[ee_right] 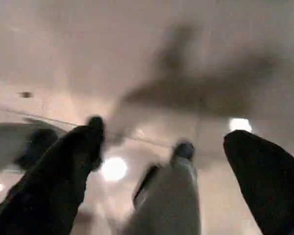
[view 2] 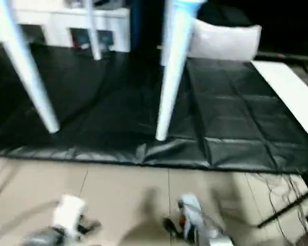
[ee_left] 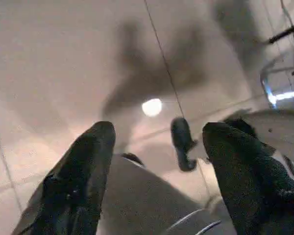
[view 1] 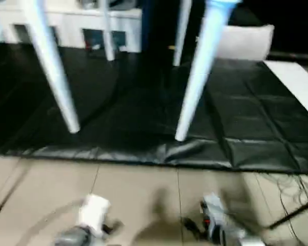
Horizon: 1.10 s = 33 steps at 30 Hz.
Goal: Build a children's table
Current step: Flip table
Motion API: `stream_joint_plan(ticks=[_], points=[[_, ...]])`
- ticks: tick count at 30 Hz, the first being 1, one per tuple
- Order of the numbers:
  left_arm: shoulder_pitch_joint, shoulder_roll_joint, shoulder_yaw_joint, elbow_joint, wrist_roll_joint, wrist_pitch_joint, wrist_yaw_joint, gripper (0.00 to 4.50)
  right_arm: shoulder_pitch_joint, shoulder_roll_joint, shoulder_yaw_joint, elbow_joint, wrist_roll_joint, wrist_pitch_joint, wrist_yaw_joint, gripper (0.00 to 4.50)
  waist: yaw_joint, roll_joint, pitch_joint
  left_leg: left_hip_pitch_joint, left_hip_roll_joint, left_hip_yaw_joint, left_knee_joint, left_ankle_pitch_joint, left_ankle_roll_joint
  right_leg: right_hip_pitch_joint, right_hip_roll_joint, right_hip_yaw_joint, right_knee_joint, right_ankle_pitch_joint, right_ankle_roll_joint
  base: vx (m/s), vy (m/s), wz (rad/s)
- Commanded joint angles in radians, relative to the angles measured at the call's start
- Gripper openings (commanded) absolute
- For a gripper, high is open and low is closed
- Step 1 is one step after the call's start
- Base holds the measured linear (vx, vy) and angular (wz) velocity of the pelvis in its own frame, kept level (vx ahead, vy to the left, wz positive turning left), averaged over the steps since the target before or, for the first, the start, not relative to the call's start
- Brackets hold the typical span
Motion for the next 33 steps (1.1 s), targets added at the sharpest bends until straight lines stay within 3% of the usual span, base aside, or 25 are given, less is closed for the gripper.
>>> stream_joint_plan(ticks=[1, 4, 7, 14, 22, 26, 33], points=[[-0.036, -0.013, 0.05, 0.077, -0.003, -0.027, 0.128, 3.25, -0.021, 0.019, -0.055, 0.068, 0.026, -0.044, -0.085, 4.5, -0.006, 0.007, -0.018, -0.018, 0.065, -0.015, -0.103, -0.228, 0.015, 0.025, -0.093, 0.059, -0.104, -0.141, -0.215, 0.0, 0.0, 0.0], [-0.069, -0.028, 0.116, 0.166, -0.032, -0.011, 0.241, 3.25, -0.038, 0.032, -0.041, 0.147, -0.012, -0.049, -0.129, 4.5, -0.015, 0.006, -0.016, -0.021, 0.061, -0.012, -0.103, -0.201, 0.029, 0.023, -0.084, 0.057, -0.104, -0.128, -0.21, 0.0, 0.0, 0.0], [-0.066, -0.028, 0.096, 0.2, -0.014, -0.001, 0.228, 3.25, -0.042, 0.045, -0.015, 0.197, -0.057, -0.073, -0.125, 4.5, -0.021, 0.008, -0.014, -0.021, 0.063, -0.011, -0.102, -0.171, 0.05, 0.021, -0.084, 0.056, -0.103, -0.095, -0.216, 0.0, 0.0, 0.0], [-0.088, -0.036, 0.116, 0.266, -0.01, -0.034, 0.24, 3.25, -0.053, 0.066, -0.016, 0.259, -0.103, -0.125, -0.14, 4.5, -0.021, 0.019, -0.016, -0.019, 0.073, -0.005, -0.096, -0.076, 0.105, 0.023, -0.085, 0.05, -0.088, 0.078, -0.271, 0.0, 0.0, 0.0], [-0.102, -0.044, 0.12, 0.301, -0.015, -0.052, 0.226, 3.25, -0.056, 0.04, -0.029, 0.285, -0.124, -0.156, -0.117, 4.5, -0.02, 0.009, -0.018, -0.023, 0.074, 0.005, -0.09, -0.041, 0.142, 0.021, -0.089, 0.049, -0.085, 0.126, -0.281, 0.0, 0.0, 0.0], [-0.105, -0.045, 0.125, 0.309, -0.013, -0.062, 0.225, 3.25, -0.057, 0.039, -0.032, 0.289, -0.129, -0.159, -0.117, 4.5, -0.021, 0.009, -0.013, -0.022, 0.078, 0.006, -0.097, -0.096, 0.125, 0.018, -0.091, 0.051, -0.092, 0.047, -0.276, 0.0, 0.0, 0.0], [-0.105, -0.045, 0.125, 0.309, -0.013, -0.062, 0.225, 3.25, -0.057, 0.039, -0.032, 0.289, -0.129, -0.159, -0.117, 4.5, -0.022, 0.009, -0.013, -0.023, 0.079, 0.006, -0.098, -0.093, 0.121, 0.017, -0.091, 0.052, -0.092, 0.059, -0.276, 0.0, 0.0, 0.0]])
